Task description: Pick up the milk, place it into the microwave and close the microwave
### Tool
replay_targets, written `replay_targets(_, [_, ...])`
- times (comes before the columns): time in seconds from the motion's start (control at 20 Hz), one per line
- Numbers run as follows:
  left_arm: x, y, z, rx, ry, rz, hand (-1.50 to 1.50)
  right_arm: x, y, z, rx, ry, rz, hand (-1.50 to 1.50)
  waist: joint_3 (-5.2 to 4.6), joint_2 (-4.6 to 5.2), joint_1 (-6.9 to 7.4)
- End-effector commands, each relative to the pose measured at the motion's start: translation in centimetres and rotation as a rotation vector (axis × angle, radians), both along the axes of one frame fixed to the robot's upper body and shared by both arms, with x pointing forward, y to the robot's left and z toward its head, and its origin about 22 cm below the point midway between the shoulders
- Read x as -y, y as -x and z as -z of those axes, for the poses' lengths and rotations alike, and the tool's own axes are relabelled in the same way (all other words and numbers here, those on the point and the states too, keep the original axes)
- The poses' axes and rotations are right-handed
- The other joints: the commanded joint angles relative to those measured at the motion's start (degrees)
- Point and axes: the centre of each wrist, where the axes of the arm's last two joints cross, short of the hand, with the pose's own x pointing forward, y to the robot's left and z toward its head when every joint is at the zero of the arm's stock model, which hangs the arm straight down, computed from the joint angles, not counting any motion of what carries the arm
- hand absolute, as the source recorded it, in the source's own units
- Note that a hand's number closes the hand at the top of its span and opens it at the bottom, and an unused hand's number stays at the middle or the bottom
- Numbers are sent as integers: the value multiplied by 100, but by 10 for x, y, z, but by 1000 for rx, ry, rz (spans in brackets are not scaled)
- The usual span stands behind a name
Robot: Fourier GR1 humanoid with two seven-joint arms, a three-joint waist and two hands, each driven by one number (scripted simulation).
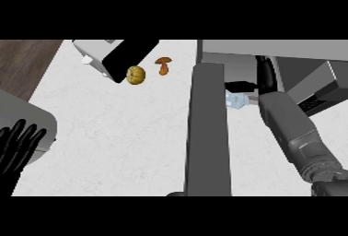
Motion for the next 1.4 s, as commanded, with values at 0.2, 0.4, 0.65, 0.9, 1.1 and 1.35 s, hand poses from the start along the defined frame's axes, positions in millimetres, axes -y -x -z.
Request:
replay_targets(0.2, [34,-5,-5,-17,5,72,150,-3,35,54,-92,-241,-117,-150,-10,-135,-238])
replay_targets(0.4, [40,-19,-3,-42,6,121,150,3,45,67,-98,-339,-174,-150,-12,-128,-269])
replay_targets(0.65, [67,-6,8,-102,16,160,150,31,69,88,-126,-382,-207,-150,-22,-198,-360])
replay_targets(0.9, [86,-30,-6,-113,-12,174,150,24,90,108,-139,-373,-242,-150,-32,-259,-541])
replay_targets(1.1, [103,-28,-5,-101,-54,230,150,53,133,137,-159,-386,-213,-150,-35,-279,-600])
replay_targets(1.35, [129,-48,4,-60,-100,233,150,72,175,153,-161,-367,-175,-150,-42,-287,-674])
